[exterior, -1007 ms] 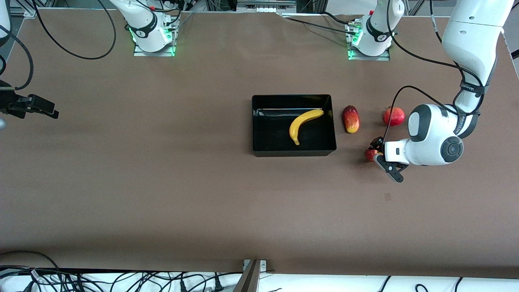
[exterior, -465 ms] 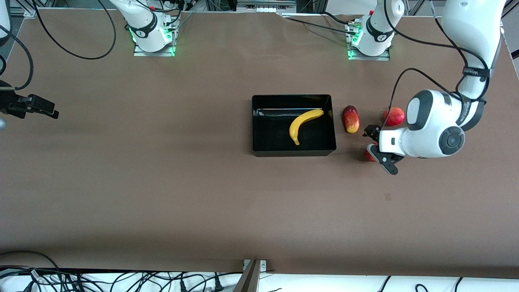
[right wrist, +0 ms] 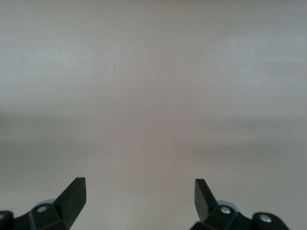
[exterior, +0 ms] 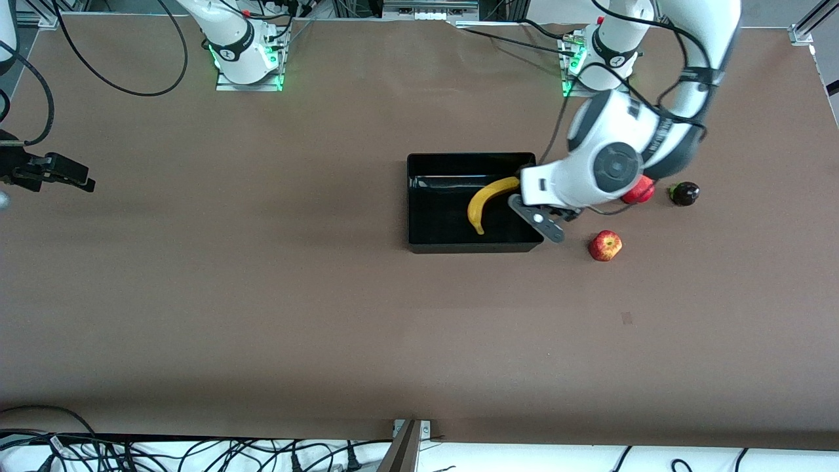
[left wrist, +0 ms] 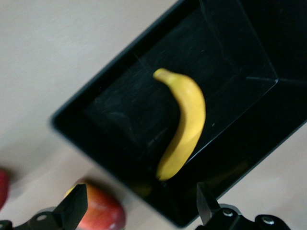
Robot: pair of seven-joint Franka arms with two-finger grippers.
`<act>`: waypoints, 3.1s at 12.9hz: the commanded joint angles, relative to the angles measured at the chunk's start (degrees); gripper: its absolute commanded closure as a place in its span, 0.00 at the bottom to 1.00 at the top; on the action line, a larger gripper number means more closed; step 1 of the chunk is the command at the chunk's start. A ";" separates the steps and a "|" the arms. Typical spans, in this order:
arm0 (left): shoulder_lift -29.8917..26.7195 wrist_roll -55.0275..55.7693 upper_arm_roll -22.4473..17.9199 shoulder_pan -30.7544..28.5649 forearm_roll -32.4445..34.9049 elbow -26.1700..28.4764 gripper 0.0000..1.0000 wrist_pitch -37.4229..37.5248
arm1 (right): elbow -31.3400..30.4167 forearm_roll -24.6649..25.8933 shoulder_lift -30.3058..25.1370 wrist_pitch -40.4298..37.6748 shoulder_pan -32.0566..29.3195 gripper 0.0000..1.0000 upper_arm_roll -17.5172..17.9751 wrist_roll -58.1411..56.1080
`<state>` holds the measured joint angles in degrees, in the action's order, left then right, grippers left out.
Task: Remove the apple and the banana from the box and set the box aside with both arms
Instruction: 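Move the left gripper back into the box and grasp the banana, then lift the yellow banana out of the box with the left gripper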
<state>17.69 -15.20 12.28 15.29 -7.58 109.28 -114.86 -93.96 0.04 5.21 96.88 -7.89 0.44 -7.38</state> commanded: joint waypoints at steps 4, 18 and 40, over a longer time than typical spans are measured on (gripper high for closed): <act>4.35 -0.18 -0.68 4.30 -0.42 9.27 0.00 -17.74 | 1.06 -1.27 0.94 -0.03 -0.20 0.00 0.00 0.44; 14.21 -0.62 -1.03 7.21 0.11 12.18 0.00 -32.97 | 1.06 -1.98 1.74 -0.02 -0.02 0.00 0.00 -0.17; -4.40 -0.27 -0.85 2.03 -1.63 9.90 1.00 -10.05 | 0.97 -3.56 1.82 -0.55 0.15 0.00 0.27 -0.09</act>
<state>17.74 -14.97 11.18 18.98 -7.30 119.16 -129.43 -93.97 -2.12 6.51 96.85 -7.79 0.66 -7.32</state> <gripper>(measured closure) 1.000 0.000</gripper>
